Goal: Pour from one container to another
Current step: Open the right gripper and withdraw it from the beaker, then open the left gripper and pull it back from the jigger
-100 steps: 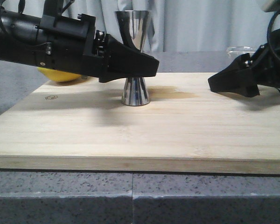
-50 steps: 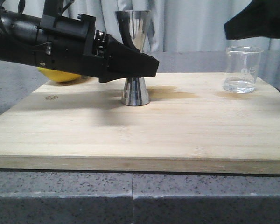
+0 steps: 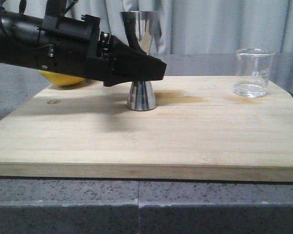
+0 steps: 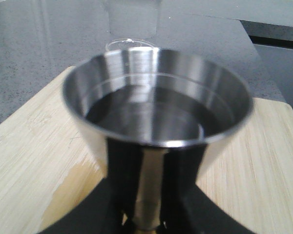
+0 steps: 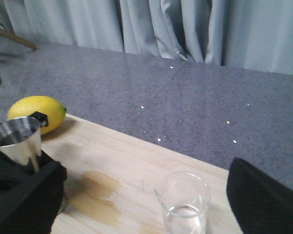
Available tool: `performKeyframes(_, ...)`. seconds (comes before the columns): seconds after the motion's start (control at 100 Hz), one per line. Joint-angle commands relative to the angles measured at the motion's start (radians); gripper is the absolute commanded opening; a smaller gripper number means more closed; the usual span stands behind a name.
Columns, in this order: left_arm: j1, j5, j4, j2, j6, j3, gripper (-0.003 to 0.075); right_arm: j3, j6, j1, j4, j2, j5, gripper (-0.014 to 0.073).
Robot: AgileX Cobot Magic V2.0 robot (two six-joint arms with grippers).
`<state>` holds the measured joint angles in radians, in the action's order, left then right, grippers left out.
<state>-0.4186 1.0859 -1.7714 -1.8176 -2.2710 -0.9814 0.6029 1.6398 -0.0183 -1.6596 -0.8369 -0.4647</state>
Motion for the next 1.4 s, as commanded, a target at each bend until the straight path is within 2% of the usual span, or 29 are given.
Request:
performKeyframes(0.0,-0.006,0.071,-0.08,0.041,0.006,-0.027,0.0135,0.025,0.012,0.002,0.009,0.033,-0.006,0.0618)
performKeyframes(0.63,-0.006,0.073,-0.08,0.039,0.008,-0.027,0.0135,0.025,0.012,0.002,-0.014,0.044,-0.002,0.0617)
performKeyframes(0.86,-0.006,0.007,-0.08,0.033,0.007,-0.027,0.0135,0.025,0.012,0.002,-0.014,0.044,0.012,0.0618)
performKeyframes(1.39,-0.006,0.017,-0.08,0.028,0.007,-0.027,0.0135,0.025,0.012,0.002,-0.016,0.044,0.052,0.0618)
